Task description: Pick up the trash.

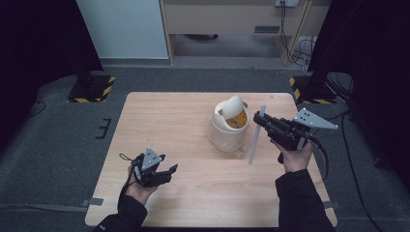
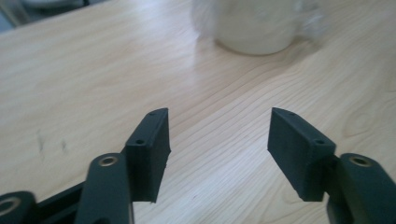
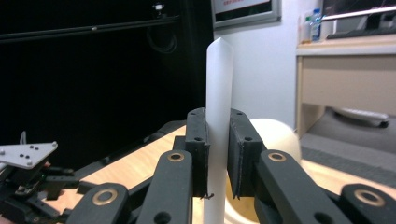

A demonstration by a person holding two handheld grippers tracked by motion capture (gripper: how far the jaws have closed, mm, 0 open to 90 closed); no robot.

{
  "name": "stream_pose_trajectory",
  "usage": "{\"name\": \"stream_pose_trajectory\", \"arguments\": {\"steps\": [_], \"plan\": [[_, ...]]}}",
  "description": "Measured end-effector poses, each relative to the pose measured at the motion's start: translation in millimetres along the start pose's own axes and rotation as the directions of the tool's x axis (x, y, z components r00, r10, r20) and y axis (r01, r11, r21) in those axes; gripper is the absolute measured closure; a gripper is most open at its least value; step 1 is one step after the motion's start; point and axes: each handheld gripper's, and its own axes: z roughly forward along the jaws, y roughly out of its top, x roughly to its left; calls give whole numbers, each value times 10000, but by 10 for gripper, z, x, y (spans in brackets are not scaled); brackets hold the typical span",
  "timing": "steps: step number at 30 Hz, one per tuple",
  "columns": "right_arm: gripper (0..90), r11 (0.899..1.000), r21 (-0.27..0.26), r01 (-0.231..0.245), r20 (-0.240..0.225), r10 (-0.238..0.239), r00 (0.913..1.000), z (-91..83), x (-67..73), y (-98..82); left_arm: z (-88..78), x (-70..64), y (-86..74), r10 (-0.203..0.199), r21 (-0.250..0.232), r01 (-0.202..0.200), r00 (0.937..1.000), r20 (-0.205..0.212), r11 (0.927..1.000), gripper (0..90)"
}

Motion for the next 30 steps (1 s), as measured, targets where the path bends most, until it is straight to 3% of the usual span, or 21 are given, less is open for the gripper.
{"name": "stream_pose_trajectory", "arguments": {"steps": [4,9,18,30], "plan": [[803,9995,-261,177,189,-173,9997,20,-5,85,74,113,-74,-474,306,478,9988,-126,9984,312],[803,9973,-567,464,483,-437,9979,61,-10,220,187,202,-181,-734,815,738,9973,-70,9939,253],[804,9901,-1238,660,843,-558,9949,140,-64,389,327,271,-309,-778,1787,837,9962,-400,9803,191],[806,9752,-1918,1106,1333,-857,9874,267,-122,618,472,205,-358,-131,2792,192,9996,-237,9600,176]]}}
